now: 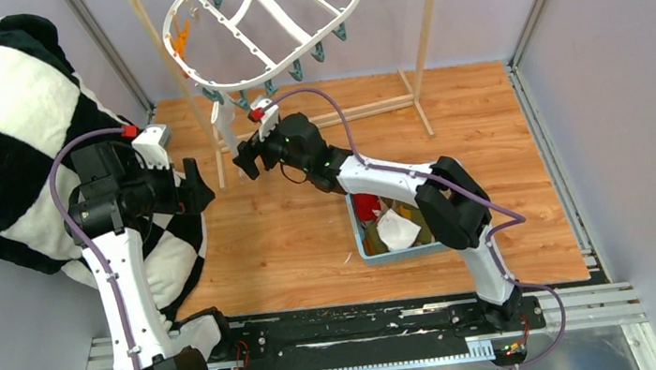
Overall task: Remove the socks clipped to the hanger
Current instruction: Remove the sock from the hanger.
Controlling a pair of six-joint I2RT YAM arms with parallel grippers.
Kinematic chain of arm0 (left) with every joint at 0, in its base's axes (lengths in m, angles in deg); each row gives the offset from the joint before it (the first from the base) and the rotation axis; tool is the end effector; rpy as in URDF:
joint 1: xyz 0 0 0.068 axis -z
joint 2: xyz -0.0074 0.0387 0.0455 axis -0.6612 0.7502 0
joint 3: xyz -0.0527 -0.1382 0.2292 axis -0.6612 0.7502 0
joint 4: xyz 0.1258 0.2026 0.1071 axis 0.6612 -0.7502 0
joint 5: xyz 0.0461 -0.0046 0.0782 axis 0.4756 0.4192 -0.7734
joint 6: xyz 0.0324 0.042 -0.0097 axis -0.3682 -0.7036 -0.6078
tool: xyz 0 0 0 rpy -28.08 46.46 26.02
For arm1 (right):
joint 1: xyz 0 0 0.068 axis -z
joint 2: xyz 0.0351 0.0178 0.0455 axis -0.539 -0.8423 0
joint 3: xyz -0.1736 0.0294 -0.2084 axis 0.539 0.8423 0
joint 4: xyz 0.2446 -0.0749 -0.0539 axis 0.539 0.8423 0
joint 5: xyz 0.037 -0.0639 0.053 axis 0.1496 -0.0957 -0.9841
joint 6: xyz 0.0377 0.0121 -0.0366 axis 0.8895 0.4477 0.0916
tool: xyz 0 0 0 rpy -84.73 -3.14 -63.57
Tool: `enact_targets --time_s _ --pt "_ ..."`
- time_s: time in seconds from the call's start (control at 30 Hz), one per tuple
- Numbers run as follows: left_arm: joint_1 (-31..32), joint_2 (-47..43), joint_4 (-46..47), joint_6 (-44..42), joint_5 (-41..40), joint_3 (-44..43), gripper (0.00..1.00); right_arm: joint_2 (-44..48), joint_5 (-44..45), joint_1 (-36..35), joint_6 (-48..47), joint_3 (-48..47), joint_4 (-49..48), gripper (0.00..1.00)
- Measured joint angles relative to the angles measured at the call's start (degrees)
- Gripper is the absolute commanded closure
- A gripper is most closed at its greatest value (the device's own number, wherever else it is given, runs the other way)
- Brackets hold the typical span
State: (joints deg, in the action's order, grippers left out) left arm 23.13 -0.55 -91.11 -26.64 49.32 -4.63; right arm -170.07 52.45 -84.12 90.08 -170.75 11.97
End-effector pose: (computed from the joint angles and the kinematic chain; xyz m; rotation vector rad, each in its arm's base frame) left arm 0.1732 0.0368 0.3932 0.2114 2.2437 -0.3702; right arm 0.3081 0.3939 0.2937 -0.7286 1.4892 0.8602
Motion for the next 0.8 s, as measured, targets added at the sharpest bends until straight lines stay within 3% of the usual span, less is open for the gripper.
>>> enact_targets --time_s 0.2,0.47,0.53,0.67,0.8 --pt "0.0 -0.7 -0.1 -0.3 2.6 0.9 0.0 -3.1 -0.4 -0.6 -1.9 -8.0 -2.2 0.45" --pt "0.0 -1.3 -0.8 -0.9 3.7 1.4 0.0 -3.8 -1.0 -1.1 -1.9 -8.6 -4.8 0.47" --pt "0.0 -1.5 -1.2 -0.9 3.8 1.4 0.0 -3.9 -0.5 -1.6 -1.9 -8.2 -4.8 0.59" --pt "0.0 -2.1 -1.8 -0.9 4.2 1.4 0.0 -4.0 2.5 -2.8 -2.4 -8.1 -4.9 0.98" --pt "0.0 -2.8 -2.1 -1.2 4.3 1.4 0.0 -3.3 3.7 -3.5 -2.1 -5.5 -5.7 1.0"
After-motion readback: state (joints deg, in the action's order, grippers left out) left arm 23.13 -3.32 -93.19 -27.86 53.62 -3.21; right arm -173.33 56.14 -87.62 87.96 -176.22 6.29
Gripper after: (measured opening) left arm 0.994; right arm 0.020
